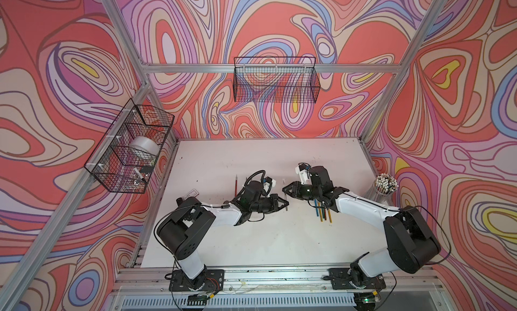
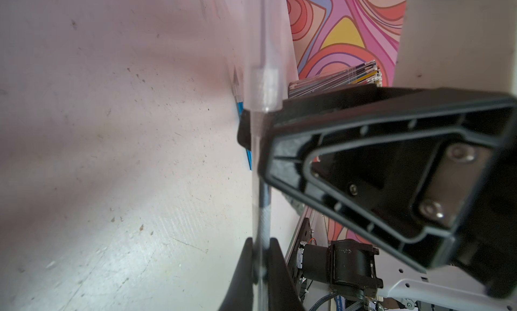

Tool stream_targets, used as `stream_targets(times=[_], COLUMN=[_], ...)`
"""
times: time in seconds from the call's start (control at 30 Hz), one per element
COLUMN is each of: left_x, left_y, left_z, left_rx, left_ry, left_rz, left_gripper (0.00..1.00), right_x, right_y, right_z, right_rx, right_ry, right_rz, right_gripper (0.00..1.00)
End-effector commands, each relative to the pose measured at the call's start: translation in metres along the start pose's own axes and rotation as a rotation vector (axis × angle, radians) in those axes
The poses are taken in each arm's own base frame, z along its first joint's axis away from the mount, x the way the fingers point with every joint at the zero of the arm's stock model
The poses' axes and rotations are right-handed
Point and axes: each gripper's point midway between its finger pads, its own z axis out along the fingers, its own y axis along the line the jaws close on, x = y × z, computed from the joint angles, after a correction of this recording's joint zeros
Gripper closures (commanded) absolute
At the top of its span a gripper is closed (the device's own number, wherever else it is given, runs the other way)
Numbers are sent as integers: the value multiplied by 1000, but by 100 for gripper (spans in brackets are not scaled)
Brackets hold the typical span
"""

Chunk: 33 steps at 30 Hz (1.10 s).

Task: Remove protective caps from carving knives
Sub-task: Pick up the carving knife from the center of the board, then remove the protective sleeve from the carving knife.

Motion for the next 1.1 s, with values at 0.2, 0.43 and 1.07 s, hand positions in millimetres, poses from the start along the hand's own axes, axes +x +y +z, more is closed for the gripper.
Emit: stream_targets(times=[0.2,0.43,1.07], left_x=[10,11,20], left_y=[-11,-13,-4], left_z=[-5,-6,-2], left_rx=[-4,-13,-150], left_ry=[38,44,68], left_rz=[60,72,144], left_gripper=[97,98,98], right_x=[-34,-38,-21], right_y=[17,11,-11], right_z=[-3,5,20], right_rx=[21,60,243], right_ry=[-66,-49,7], right_rz=[-44,-44,-27], right_gripper=[58,66,73])
